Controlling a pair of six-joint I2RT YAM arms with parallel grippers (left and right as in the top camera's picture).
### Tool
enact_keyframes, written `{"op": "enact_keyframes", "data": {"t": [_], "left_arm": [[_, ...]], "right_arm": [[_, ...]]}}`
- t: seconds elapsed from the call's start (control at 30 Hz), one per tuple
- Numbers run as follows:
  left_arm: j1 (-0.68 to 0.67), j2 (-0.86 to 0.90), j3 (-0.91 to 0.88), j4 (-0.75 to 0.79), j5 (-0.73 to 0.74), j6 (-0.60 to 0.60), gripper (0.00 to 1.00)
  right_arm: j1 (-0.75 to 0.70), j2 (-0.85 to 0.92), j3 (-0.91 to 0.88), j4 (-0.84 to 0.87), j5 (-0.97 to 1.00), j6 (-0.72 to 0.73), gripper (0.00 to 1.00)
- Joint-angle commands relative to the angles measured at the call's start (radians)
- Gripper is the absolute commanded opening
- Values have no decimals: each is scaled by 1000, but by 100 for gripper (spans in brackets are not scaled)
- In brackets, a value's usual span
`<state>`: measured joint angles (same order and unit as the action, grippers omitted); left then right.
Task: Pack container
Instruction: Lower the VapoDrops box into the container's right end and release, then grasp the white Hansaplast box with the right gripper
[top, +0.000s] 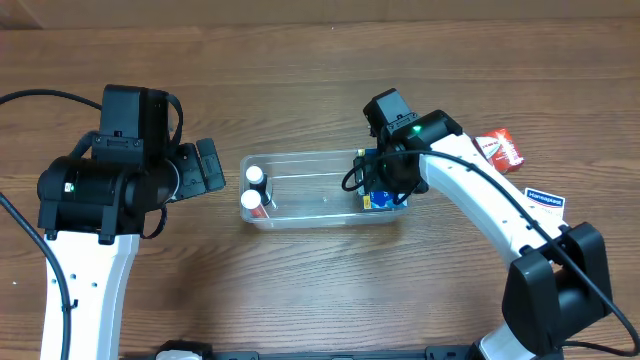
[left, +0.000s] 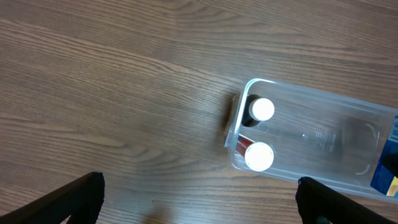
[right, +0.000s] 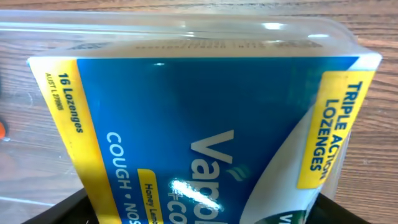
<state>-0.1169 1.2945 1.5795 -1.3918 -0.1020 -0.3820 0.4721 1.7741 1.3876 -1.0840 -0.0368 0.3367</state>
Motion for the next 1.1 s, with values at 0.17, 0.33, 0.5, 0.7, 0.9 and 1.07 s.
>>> {"op": "enact_keyframes", "data": {"t": [0.17, 0.33, 0.5, 0.7, 0.9, 1.07], "left_arm": [[5, 2, 12, -3, -10, 23, 100], [5, 2, 12, -3, -10, 24, 100], [6, 2, 12, -3, -10, 24, 100], [5, 2, 12, 4, -10, 23, 100], [5, 2, 12, 7, -10, 24, 100], [5, 2, 12, 5, -10, 42, 100]], "right_arm": [[5, 3, 12, 3, 8, 1, 91], [4, -77, 45, -4, 22, 6, 91], [-242, -397, 138, -111, 217, 34, 100], [-850, -417, 37, -166, 103, -62, 100], [-996, -243, -199, 16, 95, -204, 100], [-996, -75, -199, 24, 8, -342, 100]]}}
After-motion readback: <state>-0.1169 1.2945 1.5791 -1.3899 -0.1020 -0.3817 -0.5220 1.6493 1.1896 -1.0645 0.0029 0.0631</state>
